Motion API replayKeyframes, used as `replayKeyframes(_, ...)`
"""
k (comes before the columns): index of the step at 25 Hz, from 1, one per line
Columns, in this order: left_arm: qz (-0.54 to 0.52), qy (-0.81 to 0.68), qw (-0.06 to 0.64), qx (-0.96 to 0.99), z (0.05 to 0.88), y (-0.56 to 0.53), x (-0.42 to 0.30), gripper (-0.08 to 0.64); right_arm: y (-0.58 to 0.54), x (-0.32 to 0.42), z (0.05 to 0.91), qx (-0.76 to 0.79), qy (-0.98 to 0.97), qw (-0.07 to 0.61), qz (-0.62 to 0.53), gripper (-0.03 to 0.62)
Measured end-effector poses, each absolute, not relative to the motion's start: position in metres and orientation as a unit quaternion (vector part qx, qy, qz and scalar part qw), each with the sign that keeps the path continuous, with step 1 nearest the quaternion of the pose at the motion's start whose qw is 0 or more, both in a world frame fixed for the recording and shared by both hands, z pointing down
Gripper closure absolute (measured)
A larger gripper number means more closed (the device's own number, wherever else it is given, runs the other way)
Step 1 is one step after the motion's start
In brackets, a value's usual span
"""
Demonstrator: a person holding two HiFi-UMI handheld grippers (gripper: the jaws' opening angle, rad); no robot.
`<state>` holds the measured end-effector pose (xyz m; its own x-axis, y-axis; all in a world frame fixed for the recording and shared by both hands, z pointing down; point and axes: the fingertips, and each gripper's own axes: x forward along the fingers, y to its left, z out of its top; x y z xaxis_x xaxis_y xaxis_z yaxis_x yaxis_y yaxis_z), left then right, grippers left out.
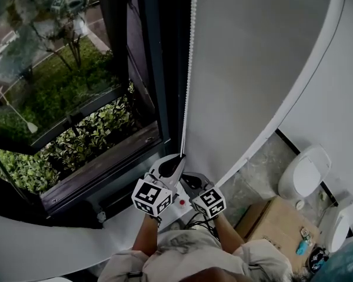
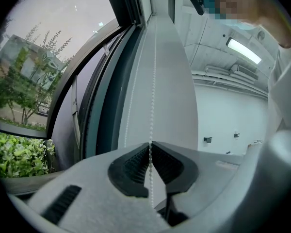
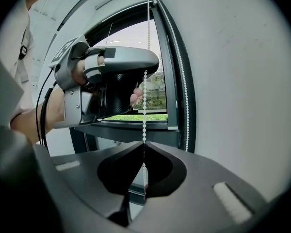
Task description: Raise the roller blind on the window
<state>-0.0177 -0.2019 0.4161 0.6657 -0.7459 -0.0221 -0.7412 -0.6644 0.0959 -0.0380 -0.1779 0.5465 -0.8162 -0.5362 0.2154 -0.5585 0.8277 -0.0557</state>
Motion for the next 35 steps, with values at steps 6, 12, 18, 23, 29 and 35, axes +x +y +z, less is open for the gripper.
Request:
replayKeyframes(6, -0.025, -0.413, 0.052, 0.909, 0.43, -0.207, -0.022, 0.537, -0.181, -0.041, 0.561, 0.288, -0.949, 0.107, 0.066, 0.581)
replayKeyframes(12, -0.027, -0.415, 0.056, 0.907, 0.437, -0.21, -0.027, 0.537, -0.185, -0.045, 0.567, 0.289, -0.948, 0.11, 0.071, 0.581)
replayKeyframes(18, -0.023, -0.421, 0.046, 0.905, 0.435, -0.21, -0.032, 0.535, -0.186, -0.047, 0.564, 0.289, -0.949, 0.108, 0.063, 0.581)
replayKeyframes(23, -0.02, -0.422, 0.04, 0.906, 0.433, -0.208, -0.031, 0.535, -0.185, -0.048, 0.562, 0.295, -0.949, 0.098, 0.059, 0.58)
replayKeyframes(29, -0.022, -0.43, 0.027, 0.902, 0.428, -0.207, -0.035, 0.534, -0.185, -0.045, 0.557, 0.301, -0.947, 0.099, 0.047, 0.578)
replayKeyframes(35, -0.022, -0.439, 0.016, 0.898, 0.426, -0.206, -0.04, 0.532, -0.183, -0.046, 0.552, 0.305, -0.947, 0.099, 0.032, 0.577)
